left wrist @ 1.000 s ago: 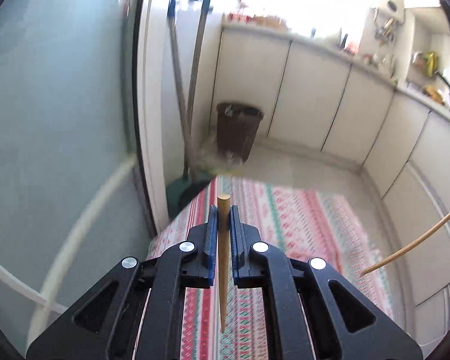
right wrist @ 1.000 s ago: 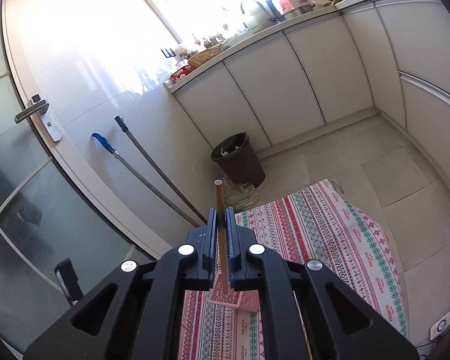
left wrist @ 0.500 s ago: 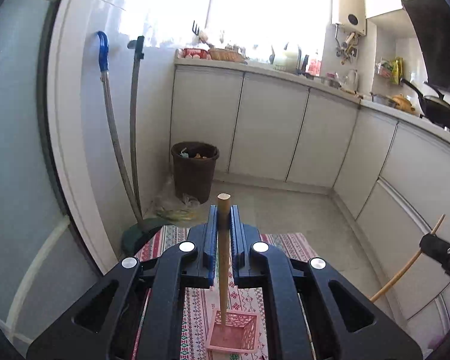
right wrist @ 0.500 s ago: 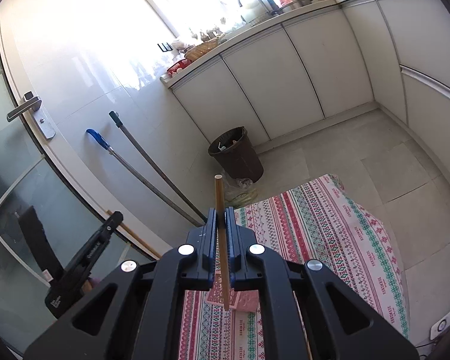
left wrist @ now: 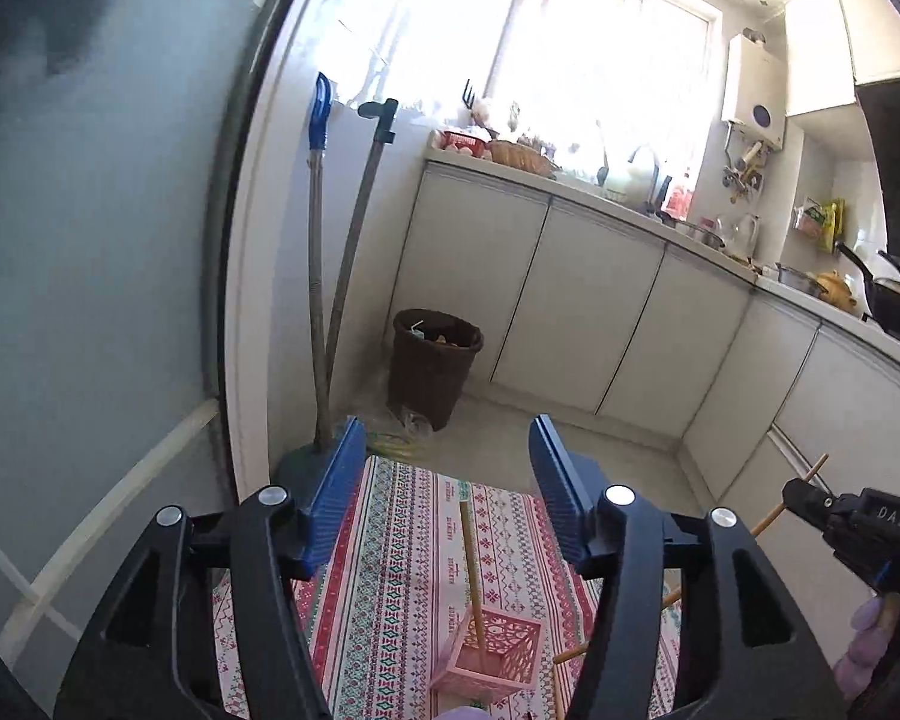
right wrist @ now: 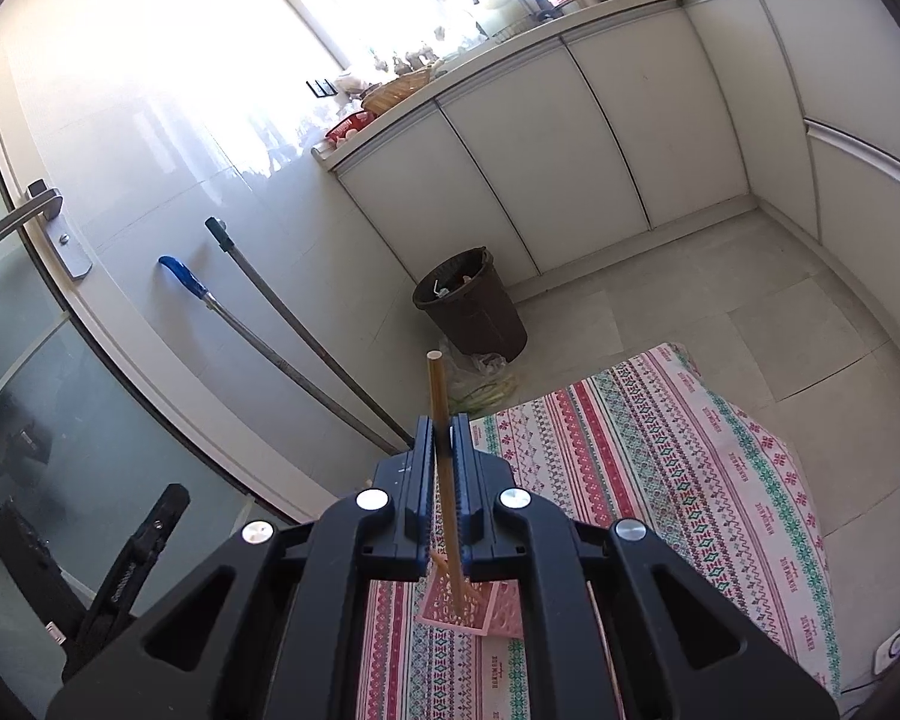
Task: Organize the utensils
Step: 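Open the left tool to drop the chopstick into the pink basket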
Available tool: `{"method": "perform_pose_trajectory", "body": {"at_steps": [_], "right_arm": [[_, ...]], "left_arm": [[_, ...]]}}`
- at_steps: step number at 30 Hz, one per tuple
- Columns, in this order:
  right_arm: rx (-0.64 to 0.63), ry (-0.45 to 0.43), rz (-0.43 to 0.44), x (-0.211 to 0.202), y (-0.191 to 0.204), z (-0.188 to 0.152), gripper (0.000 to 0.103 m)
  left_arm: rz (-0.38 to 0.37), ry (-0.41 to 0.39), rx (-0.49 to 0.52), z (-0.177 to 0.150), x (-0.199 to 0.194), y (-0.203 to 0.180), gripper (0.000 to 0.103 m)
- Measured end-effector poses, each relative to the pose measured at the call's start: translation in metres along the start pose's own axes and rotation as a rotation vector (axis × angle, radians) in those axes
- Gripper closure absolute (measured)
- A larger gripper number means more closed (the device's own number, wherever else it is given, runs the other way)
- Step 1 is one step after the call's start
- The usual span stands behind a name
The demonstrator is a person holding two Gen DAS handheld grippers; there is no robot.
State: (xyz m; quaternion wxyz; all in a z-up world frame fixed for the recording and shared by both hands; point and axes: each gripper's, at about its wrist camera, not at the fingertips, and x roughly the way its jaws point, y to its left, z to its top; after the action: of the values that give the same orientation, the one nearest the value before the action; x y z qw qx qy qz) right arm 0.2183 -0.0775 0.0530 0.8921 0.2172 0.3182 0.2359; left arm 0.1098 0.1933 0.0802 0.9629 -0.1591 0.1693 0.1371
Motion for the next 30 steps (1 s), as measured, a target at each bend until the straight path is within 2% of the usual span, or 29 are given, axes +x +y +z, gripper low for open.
{"method": "perform_pose_trajectory", "body": {"at_steps": [8,12,19,22,25,27,28,30], "right_arm": [[-0.041,0.034,-0.041,0.044,0.018,-0.016,0.094],[-0.08,0.058,-0.062,0.062,0.027,-0.029,0.087],[-0.12,0.052,-0.1,0.053,0.032,-0.037,0.087],[-0.132,0.045,-0.115,0.046,0.032,-0.039,0.079],[-0.157,0.04,-0.139,0.039,0.032,-0.044,0.073],[-0.184,0.034,-0.168,0.034,0.033,-0.049,0.071],[-0.197,0.033,-0.184,0.032,0.032,-0.052,0.07],[-0.21,0.03,-0.219,0.026,0.029,-0.056,0.062]], "left_arm": [[-0.029,0.093,-0.053,-0.005,0.019,0.014,0.048],[-0.031,0.128,-0.015,-0.017,0.027,0.008,0.048],[-0.038,0.143,0.037,-0.023,0.027,-0.004,0.048],[-0.032,0.156,0.051,-0.026,0.029,-0.009,0.047],[-0.028,0.162,0.07,-0.03,0.029,-0.015,0.043],[-0.026,0.162,0.073,-0.033,0.027,-0.018,0.031],[-0.029,0.165,0.076,-0.035,0.027,-0.02,0.029],[-0.028,0.174,0.094,-0.039,0.027,-0.025,0.027]]}}
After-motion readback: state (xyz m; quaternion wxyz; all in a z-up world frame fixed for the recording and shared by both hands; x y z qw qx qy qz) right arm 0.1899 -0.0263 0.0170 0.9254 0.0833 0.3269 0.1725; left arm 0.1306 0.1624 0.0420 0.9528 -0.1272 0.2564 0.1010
